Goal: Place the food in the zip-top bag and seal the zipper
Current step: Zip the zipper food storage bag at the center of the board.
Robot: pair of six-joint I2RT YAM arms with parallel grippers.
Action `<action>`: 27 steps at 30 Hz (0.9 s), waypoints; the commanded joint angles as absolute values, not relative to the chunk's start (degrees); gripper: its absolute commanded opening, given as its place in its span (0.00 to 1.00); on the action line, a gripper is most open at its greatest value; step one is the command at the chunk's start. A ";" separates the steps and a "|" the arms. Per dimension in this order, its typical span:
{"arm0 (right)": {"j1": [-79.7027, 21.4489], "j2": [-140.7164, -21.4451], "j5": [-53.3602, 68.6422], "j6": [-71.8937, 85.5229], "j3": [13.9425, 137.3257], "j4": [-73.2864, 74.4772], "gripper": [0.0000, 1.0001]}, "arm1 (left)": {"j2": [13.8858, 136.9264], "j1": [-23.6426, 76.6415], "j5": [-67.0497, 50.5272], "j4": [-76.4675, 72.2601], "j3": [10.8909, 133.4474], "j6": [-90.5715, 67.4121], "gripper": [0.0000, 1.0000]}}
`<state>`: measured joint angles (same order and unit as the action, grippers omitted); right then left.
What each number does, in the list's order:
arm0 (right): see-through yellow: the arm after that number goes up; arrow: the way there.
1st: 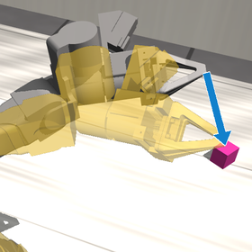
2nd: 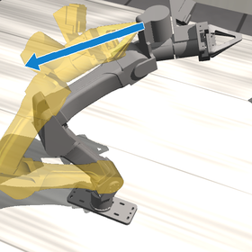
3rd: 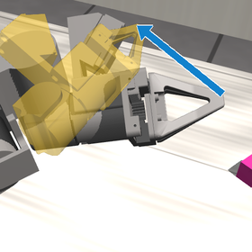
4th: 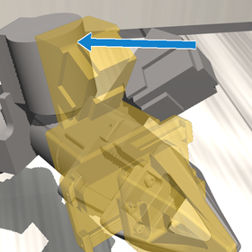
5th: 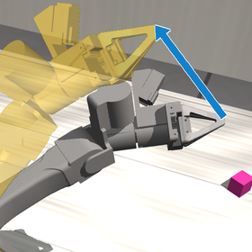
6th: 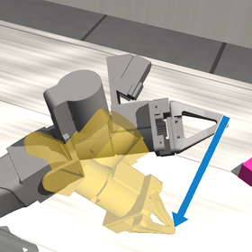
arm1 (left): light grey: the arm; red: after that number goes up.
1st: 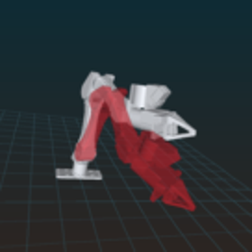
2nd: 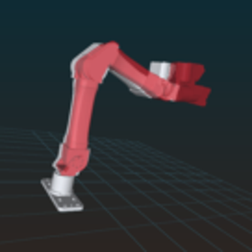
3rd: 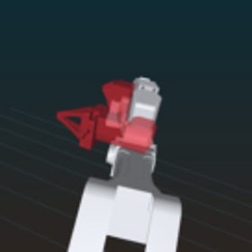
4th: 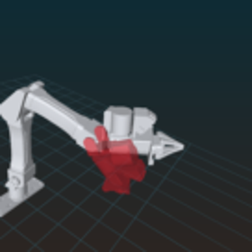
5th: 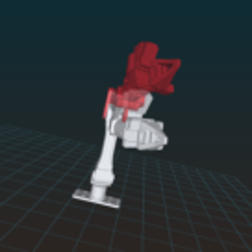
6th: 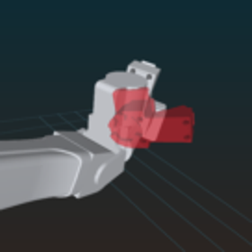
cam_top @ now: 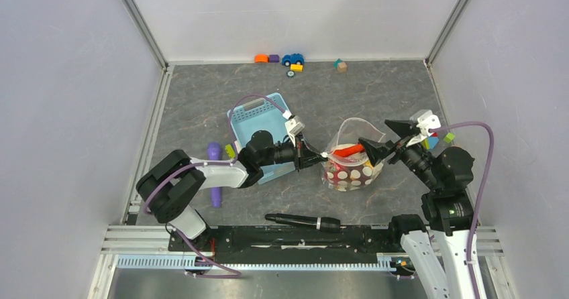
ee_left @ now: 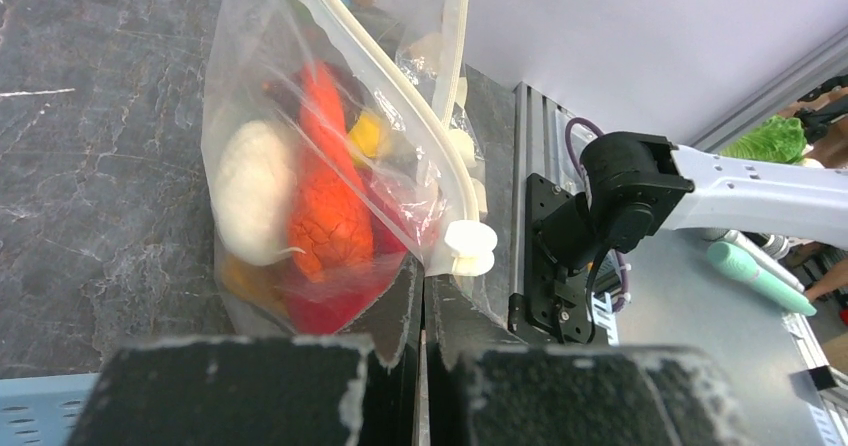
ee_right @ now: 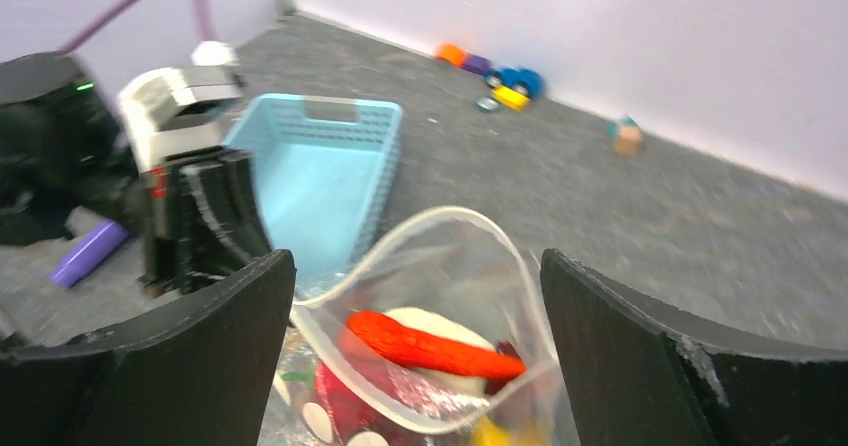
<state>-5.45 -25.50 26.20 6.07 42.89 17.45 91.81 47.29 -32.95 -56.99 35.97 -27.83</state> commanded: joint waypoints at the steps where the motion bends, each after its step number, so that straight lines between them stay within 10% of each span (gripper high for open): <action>1: -5.28 -26.27 43.70 3.93 40.81 7.12 0.98 | 87.14 48.12 -30.08 -50.09 39.08 -30.76 0.02; 8: -5.86 -28.18 56.91 7.30 33.56 -6.00 0.96 | 84.34 49.22 -26.80 -37.63 43.59 -31.91 0.02; 27: -30.74 -46.74 28.84 -9.56 41.95 14.07 0.76 | 83.20 49.56 -32.34 -28.17 47.45 -26.02 0.02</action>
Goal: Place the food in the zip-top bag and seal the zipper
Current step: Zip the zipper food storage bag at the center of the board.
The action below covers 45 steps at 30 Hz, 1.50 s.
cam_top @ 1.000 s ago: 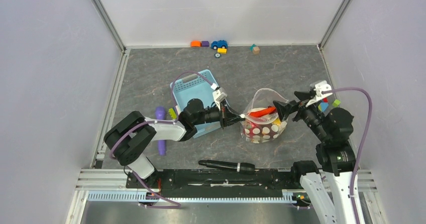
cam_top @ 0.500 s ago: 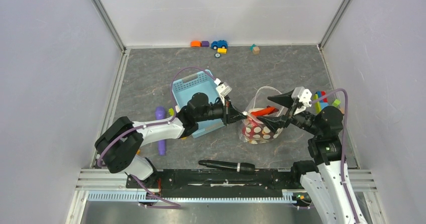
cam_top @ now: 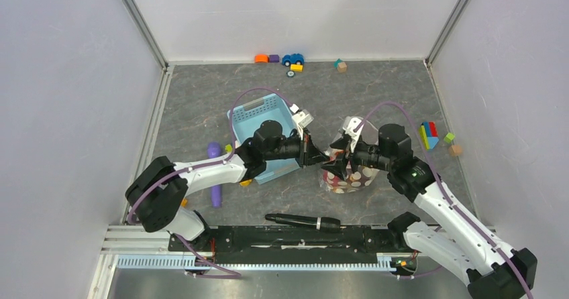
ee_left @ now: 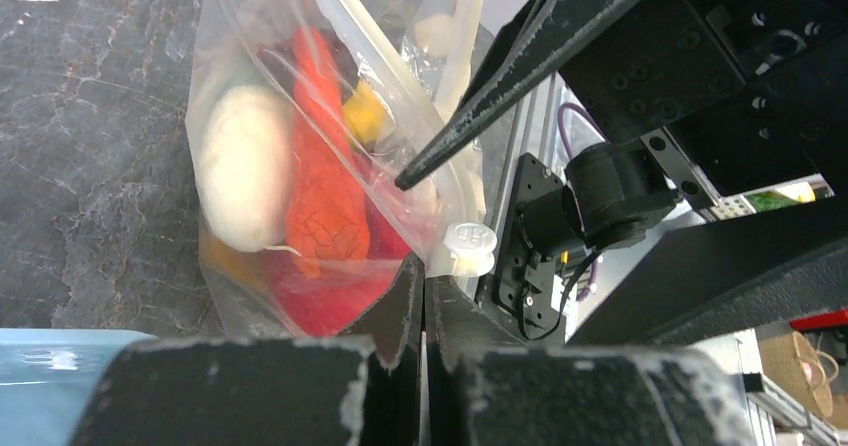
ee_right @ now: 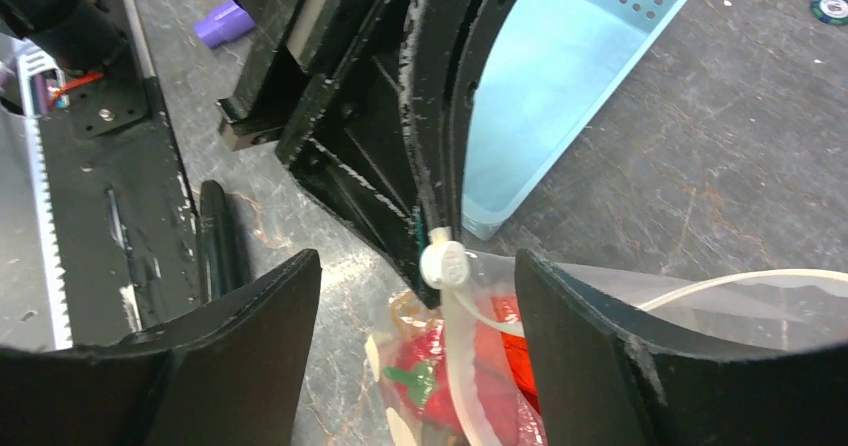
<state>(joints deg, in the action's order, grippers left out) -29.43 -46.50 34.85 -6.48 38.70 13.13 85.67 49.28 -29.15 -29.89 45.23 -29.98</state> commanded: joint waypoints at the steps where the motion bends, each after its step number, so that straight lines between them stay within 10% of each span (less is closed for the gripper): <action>1: -30.88 -47.06 28.30 -9.85 42.39 14.59 0.73 | 83.00 49.55 -33.49 -28.36 47.19 -25.18 0.02; 17: -31.00 -50.13 28.12 -10.35 46.19 19.64 0.34 | 81.42 49.57 -44.18 -35.56 43.51 -22.78 0.02; 24: -31.01 -47.98 29.27 -10.90 46.05 20.22 0.00 | 81.61 49.49 -43.18 -35.39 43.64 -22.59 0.02; 45: -31.01 -48.78 21.09 -11.43 48.84 24.43 0.00 | 75.27 48.83 -33.19 -36.17 37.61 -19.43 0.02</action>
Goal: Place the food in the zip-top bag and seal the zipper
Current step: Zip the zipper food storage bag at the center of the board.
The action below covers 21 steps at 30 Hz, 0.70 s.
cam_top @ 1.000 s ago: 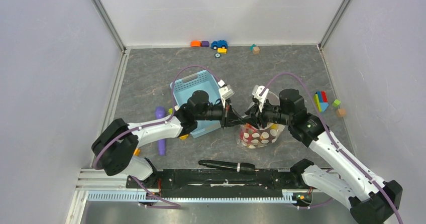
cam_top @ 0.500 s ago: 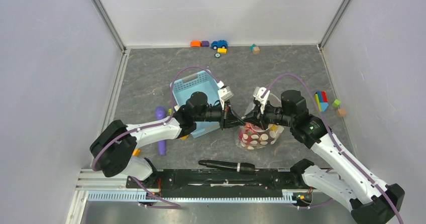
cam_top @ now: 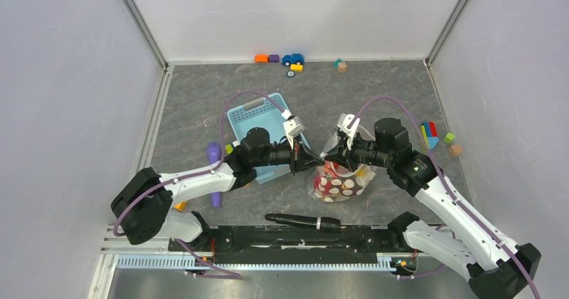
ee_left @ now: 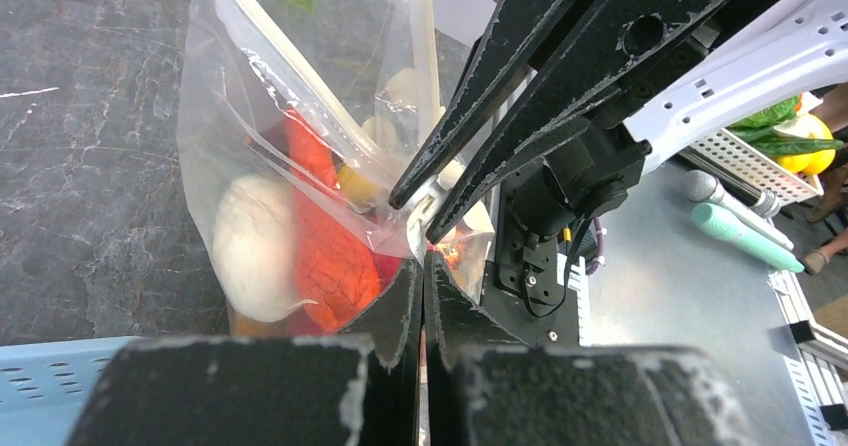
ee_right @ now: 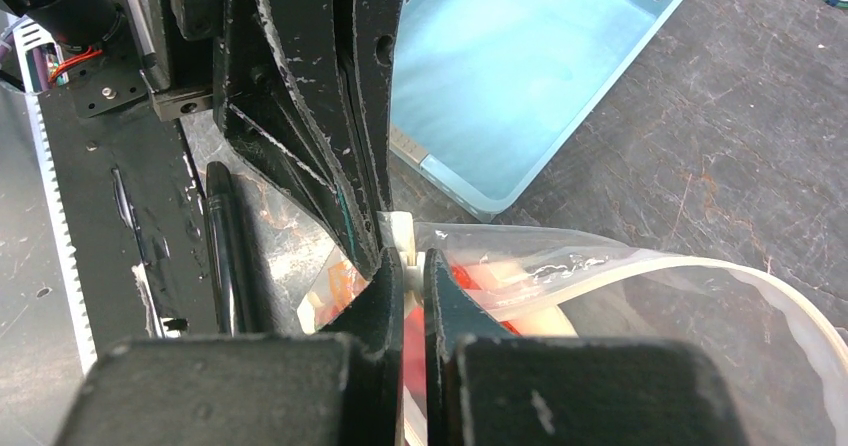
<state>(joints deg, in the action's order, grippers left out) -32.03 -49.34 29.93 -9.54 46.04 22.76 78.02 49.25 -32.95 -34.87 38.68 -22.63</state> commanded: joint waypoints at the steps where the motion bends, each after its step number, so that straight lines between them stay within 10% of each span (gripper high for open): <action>1: -31.03 -48.76 21.04 -11.43 49.01 24.55 0.00 | 75.21 48.70 -32.92 -36.23 37.45 -19.39 0.02; 21: -31.00 -51.08 20.12 -11.25 52.28 26.27 0.00 | 71.60 47.37 -21.97 -34.75 33.96 -17.05 0.02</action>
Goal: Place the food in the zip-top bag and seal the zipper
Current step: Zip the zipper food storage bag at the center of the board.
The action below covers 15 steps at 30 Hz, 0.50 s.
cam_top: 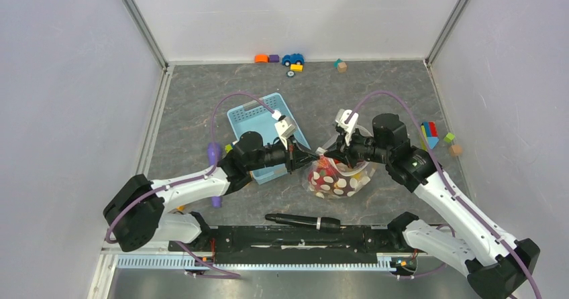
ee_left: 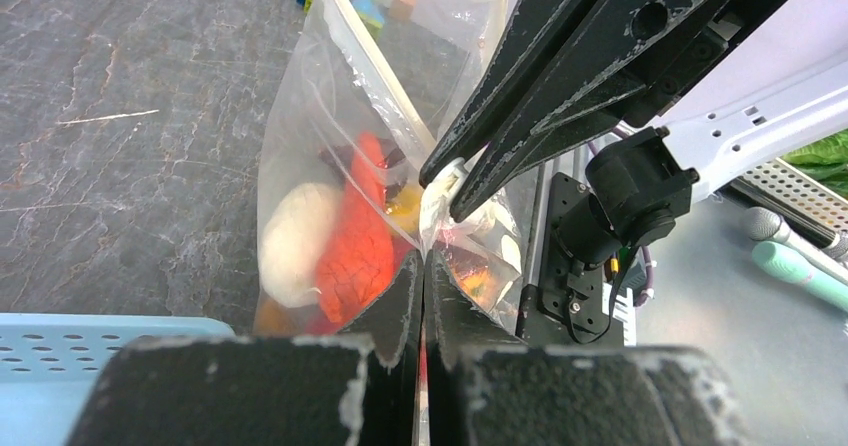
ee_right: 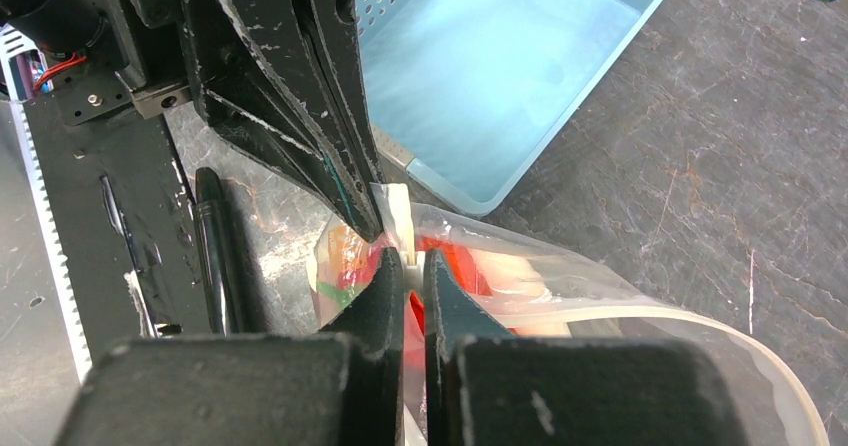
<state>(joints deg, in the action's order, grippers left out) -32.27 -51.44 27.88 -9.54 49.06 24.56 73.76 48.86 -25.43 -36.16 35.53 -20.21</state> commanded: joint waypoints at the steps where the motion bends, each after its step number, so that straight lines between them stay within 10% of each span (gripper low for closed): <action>1: -31.03 -50.98 19.98 -11.38 52.36 26.49 0.00 | 71.34 47.29 -21.64 -34.64 33.88 -16.91 0.02; 15: -30.98 -52.73 17.64 -11.15 54.66 29.84 0.00 | 71.11 47.10 -16.63 -35.87 32.03 -15.96 0.02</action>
